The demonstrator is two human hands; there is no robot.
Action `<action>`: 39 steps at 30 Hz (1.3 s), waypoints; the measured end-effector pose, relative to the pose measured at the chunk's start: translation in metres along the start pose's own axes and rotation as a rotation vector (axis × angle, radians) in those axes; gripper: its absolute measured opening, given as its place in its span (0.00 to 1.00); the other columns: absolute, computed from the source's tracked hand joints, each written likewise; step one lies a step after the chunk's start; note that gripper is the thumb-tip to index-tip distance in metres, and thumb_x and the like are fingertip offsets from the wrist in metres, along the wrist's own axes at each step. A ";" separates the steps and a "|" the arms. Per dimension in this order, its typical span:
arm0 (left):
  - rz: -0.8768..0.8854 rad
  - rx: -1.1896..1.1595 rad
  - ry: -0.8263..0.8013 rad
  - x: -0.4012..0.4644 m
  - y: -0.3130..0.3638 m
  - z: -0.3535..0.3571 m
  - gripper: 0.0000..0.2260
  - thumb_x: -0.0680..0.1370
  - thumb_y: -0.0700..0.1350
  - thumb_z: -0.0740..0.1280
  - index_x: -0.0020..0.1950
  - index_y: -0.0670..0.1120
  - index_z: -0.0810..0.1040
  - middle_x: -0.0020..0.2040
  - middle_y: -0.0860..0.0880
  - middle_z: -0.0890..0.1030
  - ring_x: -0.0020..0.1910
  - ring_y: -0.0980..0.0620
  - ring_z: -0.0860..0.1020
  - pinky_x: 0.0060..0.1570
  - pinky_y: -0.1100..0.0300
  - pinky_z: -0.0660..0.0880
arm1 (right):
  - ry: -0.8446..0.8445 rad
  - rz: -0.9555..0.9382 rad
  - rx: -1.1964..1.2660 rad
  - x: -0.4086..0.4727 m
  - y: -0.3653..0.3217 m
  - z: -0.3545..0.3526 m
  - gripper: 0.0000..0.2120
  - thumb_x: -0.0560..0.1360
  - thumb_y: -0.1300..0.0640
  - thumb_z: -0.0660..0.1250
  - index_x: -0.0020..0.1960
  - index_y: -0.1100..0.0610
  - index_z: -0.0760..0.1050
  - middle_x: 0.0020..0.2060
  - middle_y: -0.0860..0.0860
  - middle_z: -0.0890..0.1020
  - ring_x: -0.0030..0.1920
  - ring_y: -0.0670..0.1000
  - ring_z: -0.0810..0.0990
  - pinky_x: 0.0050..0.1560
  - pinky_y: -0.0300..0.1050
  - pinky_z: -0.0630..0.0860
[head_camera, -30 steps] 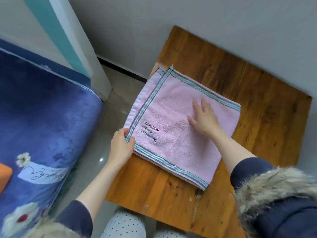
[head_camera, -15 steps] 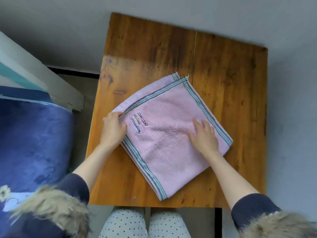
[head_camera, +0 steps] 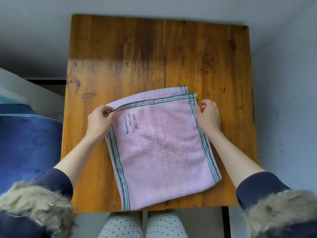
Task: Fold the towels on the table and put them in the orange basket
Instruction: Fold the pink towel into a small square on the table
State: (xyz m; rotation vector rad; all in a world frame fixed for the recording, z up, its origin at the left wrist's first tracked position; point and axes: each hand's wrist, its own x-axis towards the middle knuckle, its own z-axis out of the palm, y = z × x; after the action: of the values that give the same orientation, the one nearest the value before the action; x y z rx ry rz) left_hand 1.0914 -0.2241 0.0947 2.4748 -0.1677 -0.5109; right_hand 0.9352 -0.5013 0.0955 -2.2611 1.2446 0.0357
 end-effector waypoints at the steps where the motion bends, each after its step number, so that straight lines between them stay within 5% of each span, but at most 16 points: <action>1: -0.018 -0.027 0.004 0.001 0.000 0.000 0.09 0.75 0.45 0.68 0.54 0.43 0.80 0.49 0.48 0.80 0.49 0.50 0.75 0.49 0.61 0.66 | -0.036 0.006 0.023 0.013 -0.005 0.001 0.18 0.78 0.51 0.61 0.65 0.58 0.69 0.60 0.55 0.74 0.60 0.56 0.72 0.55 0.48 0.72; 5: -0.167 -0.202 -0.016 0.002 -0.006 0.002 0.08 0.73 0.48 0.70 0.47 0.44 0.81 0.39 0.48 0.76 0.35 0.52 0.70 0.35 0.58 0.65 | -0.139 -0.008 0.007 0.039 -0.015 0.008 0.19 0.77 0.49 0.62 0.64 0.59 0.71 0.58 0.55 0.77 0.59 0.57 0.73 0.57 0.52 0.72; 12: -0.277 -0.605 -0.110 -0.006 -0.008 -0.018 0.05 0.76 0.47 0.68 0.45 0.48 0.81 0.40 0.50 0.82 0.38 0.54 0.79 0.40 0.60 0.75 | -0.181 0.195 0.571 0.035 -0.021 -0.016 0.08 0.77 0.55 0.64 0.53 0.58 0.77 0.49 0.52 0.81 0.52 0.51 0.78 0.49 0.42 0.74; 16: -0.204 -0.806 -0.350 -0.010 -0.013 -0.051 0.12 0.72 0.50 0.69 0.50 0.44 0.82 0.38 0.51 0.84 0.34 0.57 0.80 0.32 0.67 0.75 | -0.399 0.167 0.801 0.026 -0.017 -0.059 0.08 0.78 0.55 0.63 0.49 0.57 0.79 0.42 0.50 0.83 0.46 0.48 0.80 0.46 0.43 0.77; 20: -0.147 -0.882 -0.369 -0.007 -0.015 -0.066 0.11 0.72 0.48 0.68 0.49 0.43 0.82 0.36 0.52 0.83 0.30 0.58 0.78 0.29 0.69 0.73 | -0.461 0.072 0.767 0.032 -0.029 -0.074 0.07 0.78 0.55 0.63 0.48 0.55 0.80 0.40 0.49 0.83 0.42 0.46 0.80 0.39 0.39 0.76; 27: -0.270 -0.545 -0.098 0.017 -0.019 -0.037 0.02 0.76 0.43 0.68 0.45 0.46 0.79 0.43 0.48 0.82 0.44 0.51 0.80 0.40 0.60 0.77 | -0.303 0.074 0.526 0.064 -0.054 -0.019 0.08 0.77 0.58 0.64 0.51 0.60 0.78 0.49 0.55 0.82 0.52 0.54 0.79 0.57 0.50 0.76; 33: -0.147 -0.030 0.003 0.033 -0.023 -0.022 0.10 0.76 0.49 0.67 0.50 0.43 0.80 0.51 0.43 0.78 0.49 0.46 0.76 0.50 0.53 0.73 | -0.246 -0.123 0.199 0.079 -0.053 0.007 0.04 0.76 0.57 0.66 0.47 0.58 0.77 0.48 0.52 0.77 0.48 0.50 0.74 0.46 0.41 0.70; 39: -0.031 0.048 -0.088 0.039 -0.016 -0.020 0.08 0.74 0.46 0.70 0.47 0.41 0.79 0.45 0.45 0.74 0.44 0.50 0.69 0.43 0.59 0.64 | -0.317 -0.274 0.022 0.082 -0.058 0.008 0.03 0.74 0.58 0.69 0.43 0.56 0.76 0.50 0.51 0.71 0.49 0.50 0.71 0.47 0.41 0.67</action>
State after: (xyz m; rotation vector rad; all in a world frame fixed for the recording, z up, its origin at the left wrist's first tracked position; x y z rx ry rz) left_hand 1.1355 -0.2097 0.0874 2.5065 -0.1787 -0.6371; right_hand 1.0294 -0.5369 0.0923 -2.2780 0.7640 0.2660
